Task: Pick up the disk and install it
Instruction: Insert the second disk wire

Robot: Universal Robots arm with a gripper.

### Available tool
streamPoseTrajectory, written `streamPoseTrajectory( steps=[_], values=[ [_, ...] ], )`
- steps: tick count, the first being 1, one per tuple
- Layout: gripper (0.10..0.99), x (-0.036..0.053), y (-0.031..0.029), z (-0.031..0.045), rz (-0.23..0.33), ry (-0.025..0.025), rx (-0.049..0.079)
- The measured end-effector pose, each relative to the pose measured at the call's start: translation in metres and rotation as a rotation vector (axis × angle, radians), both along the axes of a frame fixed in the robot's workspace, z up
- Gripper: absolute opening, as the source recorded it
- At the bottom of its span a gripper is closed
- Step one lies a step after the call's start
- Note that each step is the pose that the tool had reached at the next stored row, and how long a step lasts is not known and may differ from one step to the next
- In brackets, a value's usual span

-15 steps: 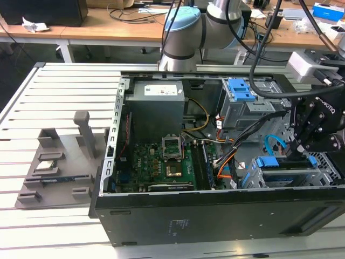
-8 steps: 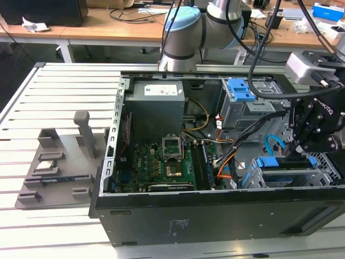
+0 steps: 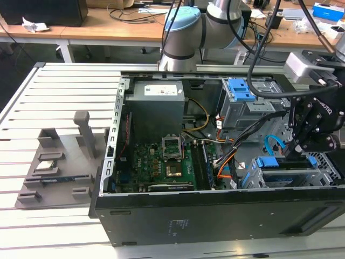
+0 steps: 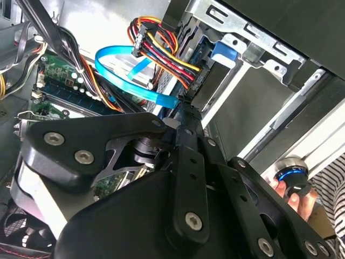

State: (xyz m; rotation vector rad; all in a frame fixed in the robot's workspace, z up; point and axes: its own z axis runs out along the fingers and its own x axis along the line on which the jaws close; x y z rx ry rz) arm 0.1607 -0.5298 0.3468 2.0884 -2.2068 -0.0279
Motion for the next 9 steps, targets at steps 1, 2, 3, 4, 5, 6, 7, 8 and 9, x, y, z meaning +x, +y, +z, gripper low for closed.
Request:
streamPoseTrajectory(
  steps=[1,2,3,4,5,6,7,8,9],
  values=[
    [0.106,0.0000,0.0000,0.0001,-0.003,0.0001,0.000],
    [0.106,0.0000,0.0000,0.0001,-0.006,0.0000,0.000],
    [0.106,0.0000,0.0000,0.0004,-0.009,0.0001,0.000],
    [0.106,0.0000,0.0000,0.0005,-0.011,0.0000,0.000],
    [0.106,0.0000,0.0000,0.0011,-0.013,0.0001,0.000],
    [0.106,0.0000,0.0000,0.0022,-0.014,0.0001,0.000],
    [0.106,0.0000,0.0000,0.0024,-0.015,0.0001,0.000],
    [0.106,0.0001,0.0000,0.0025,-0.015,0.0001,0.000],
    [0.106,0.0003,0.0000,0.0024,-0.015,0.0003,0.000]
  ],
)
